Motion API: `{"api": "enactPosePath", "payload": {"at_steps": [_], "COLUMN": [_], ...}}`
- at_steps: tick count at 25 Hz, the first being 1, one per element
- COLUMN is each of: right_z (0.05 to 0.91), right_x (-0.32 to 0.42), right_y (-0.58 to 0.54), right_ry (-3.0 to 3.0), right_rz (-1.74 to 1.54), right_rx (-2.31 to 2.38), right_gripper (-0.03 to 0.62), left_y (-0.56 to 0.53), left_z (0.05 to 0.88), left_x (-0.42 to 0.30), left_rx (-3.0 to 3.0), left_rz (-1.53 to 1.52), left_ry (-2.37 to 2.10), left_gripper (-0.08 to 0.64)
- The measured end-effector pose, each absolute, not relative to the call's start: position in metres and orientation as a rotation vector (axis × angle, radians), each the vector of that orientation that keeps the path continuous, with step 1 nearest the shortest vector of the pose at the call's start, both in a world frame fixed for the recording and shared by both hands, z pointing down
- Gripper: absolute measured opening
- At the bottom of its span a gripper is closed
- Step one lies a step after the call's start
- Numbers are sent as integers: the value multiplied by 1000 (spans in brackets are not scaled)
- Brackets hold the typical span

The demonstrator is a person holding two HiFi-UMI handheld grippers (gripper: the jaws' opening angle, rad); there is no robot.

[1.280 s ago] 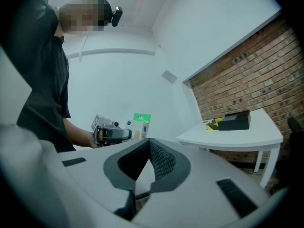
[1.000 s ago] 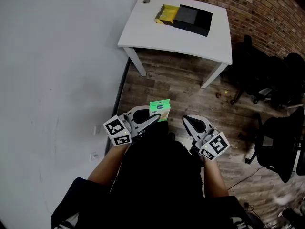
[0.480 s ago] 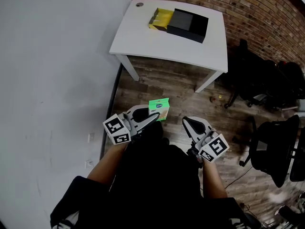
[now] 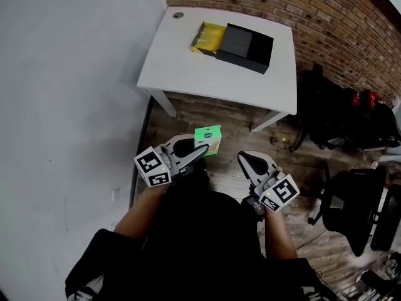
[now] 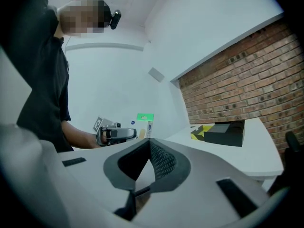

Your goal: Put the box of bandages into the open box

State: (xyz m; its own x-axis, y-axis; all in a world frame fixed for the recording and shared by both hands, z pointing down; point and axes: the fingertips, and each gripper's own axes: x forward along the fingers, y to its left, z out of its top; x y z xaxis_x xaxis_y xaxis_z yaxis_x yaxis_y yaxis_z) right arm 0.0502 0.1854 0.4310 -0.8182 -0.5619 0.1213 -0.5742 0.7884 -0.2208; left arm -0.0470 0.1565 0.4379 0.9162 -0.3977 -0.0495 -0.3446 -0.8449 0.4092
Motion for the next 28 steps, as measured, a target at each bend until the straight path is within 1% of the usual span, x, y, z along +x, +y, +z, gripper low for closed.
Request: {"api": "enactPosePath", "payload": {"at_steps": [9, 17, 28], "right_z": [426, 426, 435], "right_x": [28, 2, 8], "right_y": [109, 64, 18], "right_ry": [-2889, -2875, -2864], "right_rz": [350, 333, 370], "right_rx": [978, 959, 926], "right_gripper": [6, 6, 6], "left_y": [79, 31, -12], "left_z": [440, 446, 456], "left_x": [-64, -84, -79], "left_rx": [2694, 2689, 2661], "left_rz": [-203, -236, -242], "left_ry": [-463, -454, -472], "left_gripper": [97, 97, 97]}}
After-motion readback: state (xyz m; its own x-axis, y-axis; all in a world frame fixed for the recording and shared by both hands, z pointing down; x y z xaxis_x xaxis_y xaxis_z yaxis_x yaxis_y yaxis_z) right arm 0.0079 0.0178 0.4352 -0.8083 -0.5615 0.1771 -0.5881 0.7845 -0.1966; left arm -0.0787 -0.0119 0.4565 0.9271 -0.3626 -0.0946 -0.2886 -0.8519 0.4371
